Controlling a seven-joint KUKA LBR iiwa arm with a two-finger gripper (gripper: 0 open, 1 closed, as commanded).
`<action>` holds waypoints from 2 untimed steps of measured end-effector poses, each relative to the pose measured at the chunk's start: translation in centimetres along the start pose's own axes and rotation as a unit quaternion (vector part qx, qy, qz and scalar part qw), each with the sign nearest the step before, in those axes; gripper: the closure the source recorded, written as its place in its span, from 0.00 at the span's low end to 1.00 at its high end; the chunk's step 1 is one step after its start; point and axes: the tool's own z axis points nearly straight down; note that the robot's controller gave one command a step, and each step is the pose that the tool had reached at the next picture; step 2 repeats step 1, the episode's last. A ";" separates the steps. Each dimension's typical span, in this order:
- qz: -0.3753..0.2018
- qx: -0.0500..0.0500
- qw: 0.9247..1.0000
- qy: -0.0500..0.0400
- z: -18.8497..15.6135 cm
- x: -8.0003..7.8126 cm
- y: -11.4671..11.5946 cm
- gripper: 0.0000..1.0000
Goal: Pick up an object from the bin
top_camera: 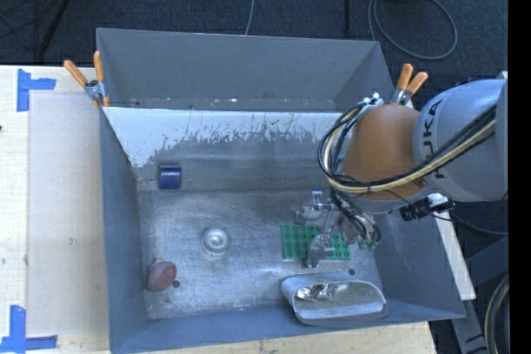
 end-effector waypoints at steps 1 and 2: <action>-0.164 0.001 0.987 0.000 -14.1 -1.1 -2.0 1.00; -0.164 0.001 0.987 0.000 -14.1 -1.1 -2.0 1.00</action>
Offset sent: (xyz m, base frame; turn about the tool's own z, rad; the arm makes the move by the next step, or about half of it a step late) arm 0.0099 -0.0205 0.1391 -0.3290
